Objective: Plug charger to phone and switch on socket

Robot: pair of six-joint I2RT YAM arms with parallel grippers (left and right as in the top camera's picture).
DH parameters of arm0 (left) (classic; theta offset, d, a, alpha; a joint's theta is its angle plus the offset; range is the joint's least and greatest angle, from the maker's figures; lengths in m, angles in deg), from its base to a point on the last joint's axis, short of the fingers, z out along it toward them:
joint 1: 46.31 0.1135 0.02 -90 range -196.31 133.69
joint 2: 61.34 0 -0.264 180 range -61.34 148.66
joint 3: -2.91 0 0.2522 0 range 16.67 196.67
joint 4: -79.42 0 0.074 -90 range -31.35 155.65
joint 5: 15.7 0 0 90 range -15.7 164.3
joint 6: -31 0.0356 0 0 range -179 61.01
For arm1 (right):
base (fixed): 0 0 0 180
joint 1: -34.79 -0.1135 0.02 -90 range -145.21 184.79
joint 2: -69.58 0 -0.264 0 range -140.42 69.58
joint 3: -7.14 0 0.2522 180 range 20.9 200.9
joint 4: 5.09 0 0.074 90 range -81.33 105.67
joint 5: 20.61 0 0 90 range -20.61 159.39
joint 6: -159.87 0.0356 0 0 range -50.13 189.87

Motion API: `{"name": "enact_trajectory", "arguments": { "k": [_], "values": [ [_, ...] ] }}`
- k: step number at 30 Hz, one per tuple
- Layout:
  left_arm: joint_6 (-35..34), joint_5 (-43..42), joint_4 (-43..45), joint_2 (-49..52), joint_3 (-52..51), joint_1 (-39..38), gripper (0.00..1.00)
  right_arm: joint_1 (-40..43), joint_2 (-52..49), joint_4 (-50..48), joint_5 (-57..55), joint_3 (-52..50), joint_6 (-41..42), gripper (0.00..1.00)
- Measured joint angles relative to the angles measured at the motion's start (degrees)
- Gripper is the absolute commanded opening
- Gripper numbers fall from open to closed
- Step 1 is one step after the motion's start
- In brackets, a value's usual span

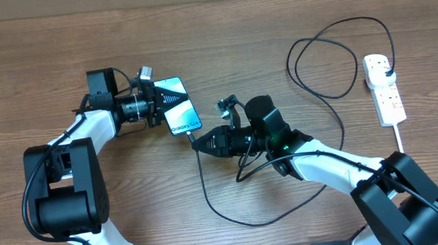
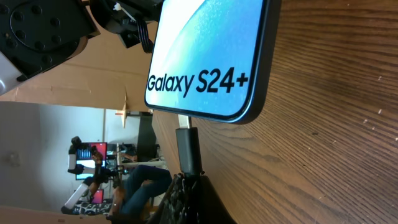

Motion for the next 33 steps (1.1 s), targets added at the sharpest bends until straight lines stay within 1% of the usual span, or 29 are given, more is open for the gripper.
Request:
{"name": "enact_trajectory", "arguments": {
  "k": [7, 19, 33],
  "values": [
    [0.07, 0.24, 0.02, 0.0, 0.0, 0.0, 0.04, 0.0, 0.0, 0.04, -0.39, 0.0, 0.0, 0.04],
    [2.21, 0.44, 0.22, 0.0, 0.02, 0.0, 0.04, -0.02, 0.0, 0.42, -1.38, 0.0, 0.26, 0.04],
    [1.31, 1.07, 0.61, 0.0, 0.02, -0.5, 0.04, -0.13, 0.02, 0.37, -2.43, -0.26, 0.09, 0.04]
  ]
}}
